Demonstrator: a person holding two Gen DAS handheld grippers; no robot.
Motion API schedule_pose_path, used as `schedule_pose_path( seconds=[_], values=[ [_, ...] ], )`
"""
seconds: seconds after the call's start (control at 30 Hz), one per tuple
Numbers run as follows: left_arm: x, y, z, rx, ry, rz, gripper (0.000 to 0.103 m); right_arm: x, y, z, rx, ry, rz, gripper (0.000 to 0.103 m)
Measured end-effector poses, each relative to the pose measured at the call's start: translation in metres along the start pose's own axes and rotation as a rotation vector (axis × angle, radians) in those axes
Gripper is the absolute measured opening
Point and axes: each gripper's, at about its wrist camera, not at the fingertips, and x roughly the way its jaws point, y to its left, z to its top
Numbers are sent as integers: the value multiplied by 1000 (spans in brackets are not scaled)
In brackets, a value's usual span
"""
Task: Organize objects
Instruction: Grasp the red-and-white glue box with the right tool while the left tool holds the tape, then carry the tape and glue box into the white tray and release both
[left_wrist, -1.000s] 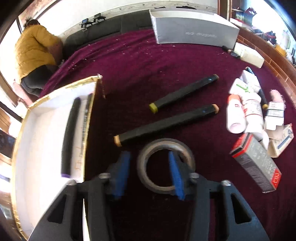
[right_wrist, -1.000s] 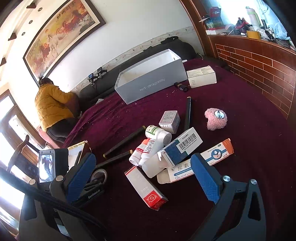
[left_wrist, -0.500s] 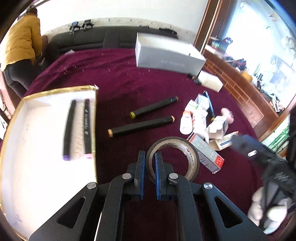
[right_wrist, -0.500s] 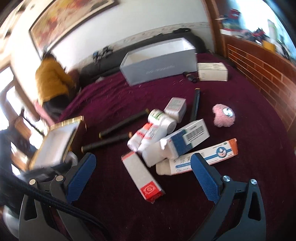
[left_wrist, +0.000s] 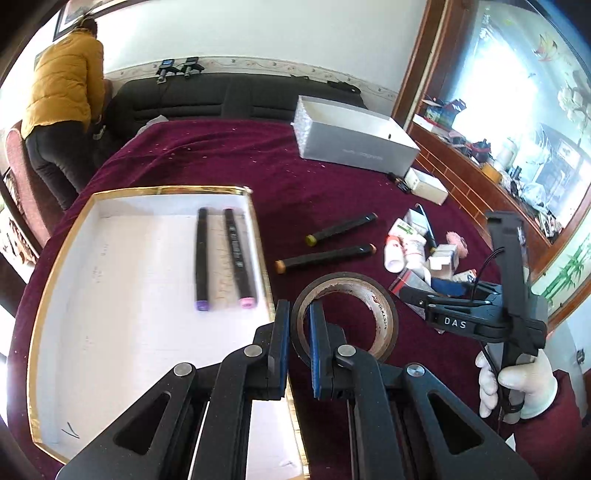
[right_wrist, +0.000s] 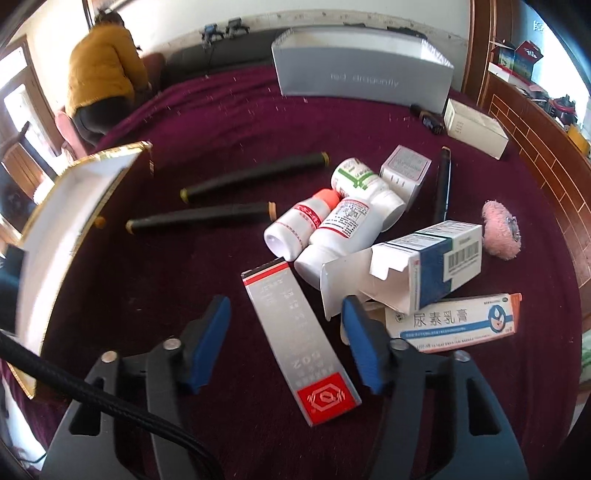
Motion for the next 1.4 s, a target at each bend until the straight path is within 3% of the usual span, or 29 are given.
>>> schedule_pose_path(
  seconds=[0.07, 0.17, 0.67, 0.93, 0.97, 1.1, 1.4],
  values=[
    [-1, 9, -1, -20, -6, -2, 7, 6, 1, 1, 3, 31, -5, 40],
    [0, 18, -3, -36, -5, -2, 7, 9, 5, 0, -2, 50, -22, 30],
    [-6, 17, -14, -27, 0, -15, 7, 7, 20, -3, -6, 63, -41, 30],
    [-17, 1, -16, 29, -20, 58, 7, 5, 19, -9, 0, 62, -41, 30],
    [-18, -1, -16, 34, -25, 66, 7, 4, 19, -9, 3, 60, -38, 26],
    [-25, -5, -16, 59, -48, 107, 7, -3, 17, -13, 38, 48, 9, 25],
    [-37, -5, -18, 62, -64, 123, 7, -40, 32, -9, 66, -13, 133, 25]
  ],
)
